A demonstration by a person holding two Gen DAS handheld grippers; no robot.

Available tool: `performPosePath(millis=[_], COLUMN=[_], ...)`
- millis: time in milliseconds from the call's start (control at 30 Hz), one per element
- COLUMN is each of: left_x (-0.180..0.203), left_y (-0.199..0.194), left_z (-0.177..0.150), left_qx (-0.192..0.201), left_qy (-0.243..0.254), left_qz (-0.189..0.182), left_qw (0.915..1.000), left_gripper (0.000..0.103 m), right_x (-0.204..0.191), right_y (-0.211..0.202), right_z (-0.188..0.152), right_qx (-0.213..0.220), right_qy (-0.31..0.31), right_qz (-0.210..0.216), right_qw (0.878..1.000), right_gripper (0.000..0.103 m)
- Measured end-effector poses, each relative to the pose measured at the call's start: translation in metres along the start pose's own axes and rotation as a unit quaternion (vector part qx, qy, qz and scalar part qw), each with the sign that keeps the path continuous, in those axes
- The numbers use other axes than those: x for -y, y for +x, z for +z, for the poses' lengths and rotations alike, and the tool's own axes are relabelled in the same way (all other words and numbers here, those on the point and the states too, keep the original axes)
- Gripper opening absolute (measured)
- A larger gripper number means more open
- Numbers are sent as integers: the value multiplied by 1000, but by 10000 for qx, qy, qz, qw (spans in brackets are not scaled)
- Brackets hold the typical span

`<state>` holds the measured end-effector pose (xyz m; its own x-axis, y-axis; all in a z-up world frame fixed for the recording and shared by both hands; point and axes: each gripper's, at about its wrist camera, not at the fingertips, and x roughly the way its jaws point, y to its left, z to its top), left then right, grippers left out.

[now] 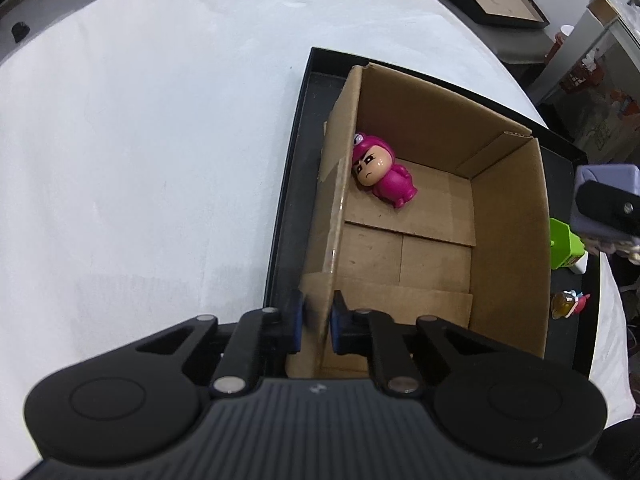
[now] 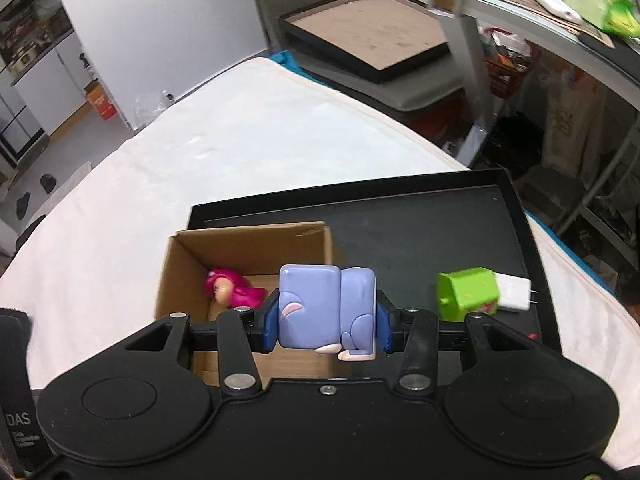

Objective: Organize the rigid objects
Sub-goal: 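Lift the lavender block toy with the right gripper and release it into the box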

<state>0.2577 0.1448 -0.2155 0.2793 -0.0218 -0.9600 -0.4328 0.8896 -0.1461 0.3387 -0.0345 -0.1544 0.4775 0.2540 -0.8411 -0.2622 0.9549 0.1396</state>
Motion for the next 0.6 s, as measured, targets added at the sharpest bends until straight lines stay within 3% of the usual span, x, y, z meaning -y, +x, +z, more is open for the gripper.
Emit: performPosePath(millis=[233,600], left_x=[-7,-6], left_y=[0,-1], left_z=[1,-3], left_qx=[-113,-87], left_qy=[-414,-212], left_qz=[-18,-142], left_qw=[9991,9996], left_gripper=[12,13], right_x=[-20,-44], right_y=[9,30], right_z=[4,8], right_qx=[-28,-179], right_qy=[-194,-388], right_qz=[68,205], right_qw=[9998,9989], right_gripper=[44,44])
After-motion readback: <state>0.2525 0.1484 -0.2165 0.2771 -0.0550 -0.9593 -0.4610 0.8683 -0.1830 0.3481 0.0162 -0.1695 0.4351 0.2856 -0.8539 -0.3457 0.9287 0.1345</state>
